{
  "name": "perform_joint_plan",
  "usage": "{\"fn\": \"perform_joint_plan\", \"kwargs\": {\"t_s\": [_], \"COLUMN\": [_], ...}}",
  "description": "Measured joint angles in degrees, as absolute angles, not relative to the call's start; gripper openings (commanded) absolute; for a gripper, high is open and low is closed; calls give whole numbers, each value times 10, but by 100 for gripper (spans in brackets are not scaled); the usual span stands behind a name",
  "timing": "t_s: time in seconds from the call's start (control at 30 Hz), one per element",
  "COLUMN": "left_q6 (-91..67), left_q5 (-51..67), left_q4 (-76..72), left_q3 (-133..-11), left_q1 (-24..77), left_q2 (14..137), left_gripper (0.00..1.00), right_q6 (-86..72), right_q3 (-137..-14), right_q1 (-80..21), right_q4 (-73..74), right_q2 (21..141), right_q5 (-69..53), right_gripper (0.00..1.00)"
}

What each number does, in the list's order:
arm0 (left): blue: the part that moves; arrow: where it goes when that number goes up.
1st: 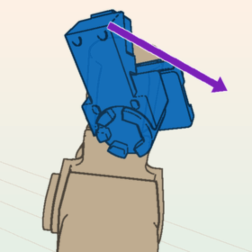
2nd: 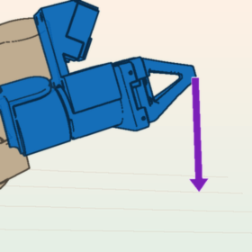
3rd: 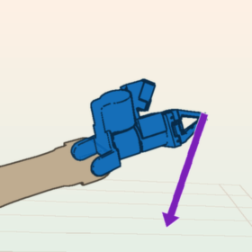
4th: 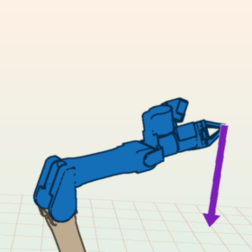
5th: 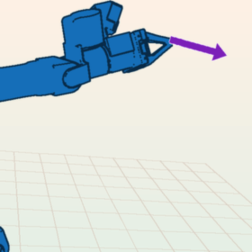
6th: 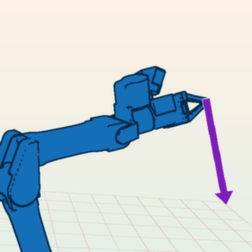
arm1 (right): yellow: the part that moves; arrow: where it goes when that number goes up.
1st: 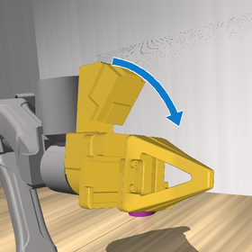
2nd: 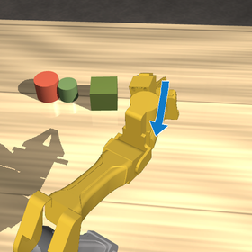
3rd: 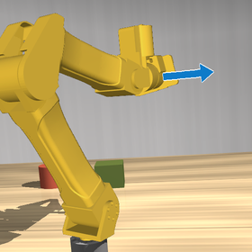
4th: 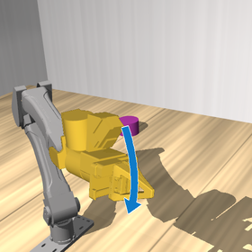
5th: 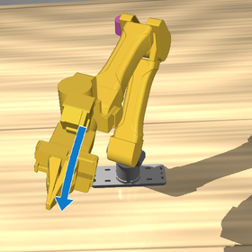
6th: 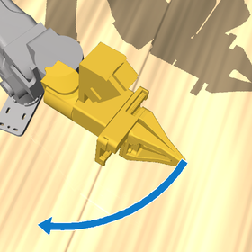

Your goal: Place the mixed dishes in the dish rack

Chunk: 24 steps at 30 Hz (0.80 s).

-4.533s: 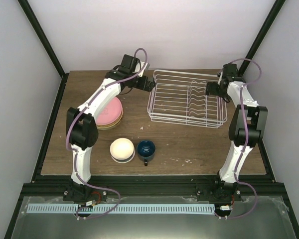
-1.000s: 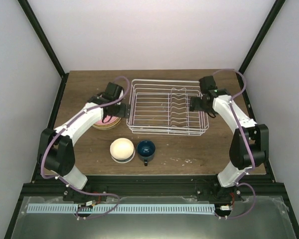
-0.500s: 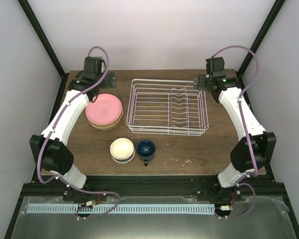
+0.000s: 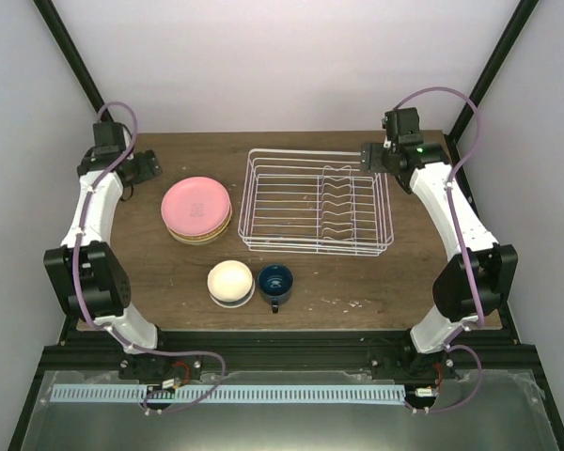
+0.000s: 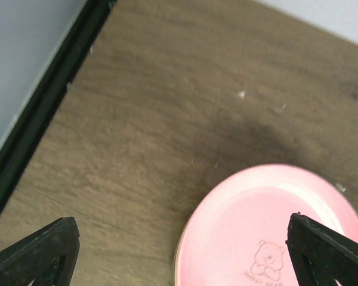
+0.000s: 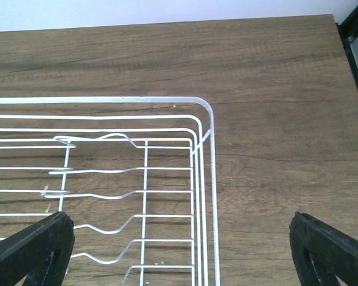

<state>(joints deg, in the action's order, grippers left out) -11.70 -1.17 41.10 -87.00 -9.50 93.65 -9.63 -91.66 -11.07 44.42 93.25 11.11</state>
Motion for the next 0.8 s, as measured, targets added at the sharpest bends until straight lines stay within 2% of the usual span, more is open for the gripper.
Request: {"fn": "perform_joint_plan", "kwargs": {"t_s": [0.43, 0.8], "left_q6": [-122, -122], "left_q5": [17, 37], "left_q4": [396, 383], "left_q3": [-781, -771], "left_q1": [-96, -96], "left_q2": [979, 987], "left_gripper": [91, 90], "right_q6": [-83, -82], "right_q3": [-922, -923], "right_q1": [-111, -111], "right_q4": [452, 455], "right_q2": [939, 941], "right_q5": [70, 71], "right_gripper": [100, 100]}}
